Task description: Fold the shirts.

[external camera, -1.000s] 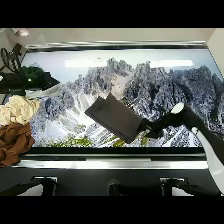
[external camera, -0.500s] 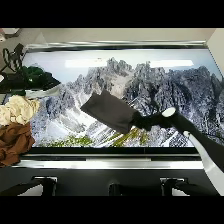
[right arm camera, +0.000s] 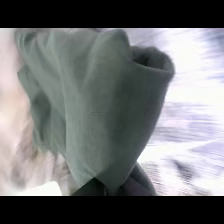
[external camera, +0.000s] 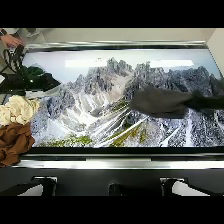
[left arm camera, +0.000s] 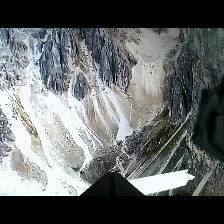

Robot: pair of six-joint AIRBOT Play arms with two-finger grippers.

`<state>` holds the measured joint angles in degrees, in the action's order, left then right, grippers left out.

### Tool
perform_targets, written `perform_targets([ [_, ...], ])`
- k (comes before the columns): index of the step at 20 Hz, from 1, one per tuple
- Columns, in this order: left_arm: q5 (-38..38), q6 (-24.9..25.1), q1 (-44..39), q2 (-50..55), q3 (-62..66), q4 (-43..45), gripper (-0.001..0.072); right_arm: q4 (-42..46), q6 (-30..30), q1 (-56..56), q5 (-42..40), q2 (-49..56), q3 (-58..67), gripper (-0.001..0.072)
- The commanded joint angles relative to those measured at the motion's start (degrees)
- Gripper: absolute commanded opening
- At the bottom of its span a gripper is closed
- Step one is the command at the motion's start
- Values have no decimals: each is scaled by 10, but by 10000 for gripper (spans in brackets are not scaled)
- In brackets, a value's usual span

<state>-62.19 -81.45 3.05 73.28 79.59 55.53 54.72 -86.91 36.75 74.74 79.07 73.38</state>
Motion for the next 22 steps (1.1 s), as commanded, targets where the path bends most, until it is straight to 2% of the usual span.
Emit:
perform_targets([
  [1, 0, 0, 0, 0, -5, 0, 32, 103, -25, 168, 102, -14, 22, 42],
  [5, 0, 0, 0, 0, -5, 0, 32, 215, -71, 261, 116, -30, -28, 42],
  [10, -7, 0, 0, 0, -5, 0, 32, 323, -72, 271, 106, -49, -148, 42],
  [17, -15, 0, 0, 0, -5, 0, 32, 376, -66, 271, 82, -49, -170, 43],
  [18, -15, 0, 0, 0, -5, 0, 32, 377, -53, 271, 74, -49, -170, 80],
  [19, -15, 0, 0, 0, -5, 0, 32, 377, -48, 271, 70, -49, -163, 306],
  [20, -15, 0, 0, 0, -2, 0, 32, 371, -48, 270, 73, -49, -144, 566],
  [21, -14, 0, 3, 0, 11, 0, 32, 344, -48, 270, 72, -49, -111, 624],
  [22, -12, 4, 7, 0, 35, 1, 31, 304, -43, 270, 68, -49, -69, 628],
])
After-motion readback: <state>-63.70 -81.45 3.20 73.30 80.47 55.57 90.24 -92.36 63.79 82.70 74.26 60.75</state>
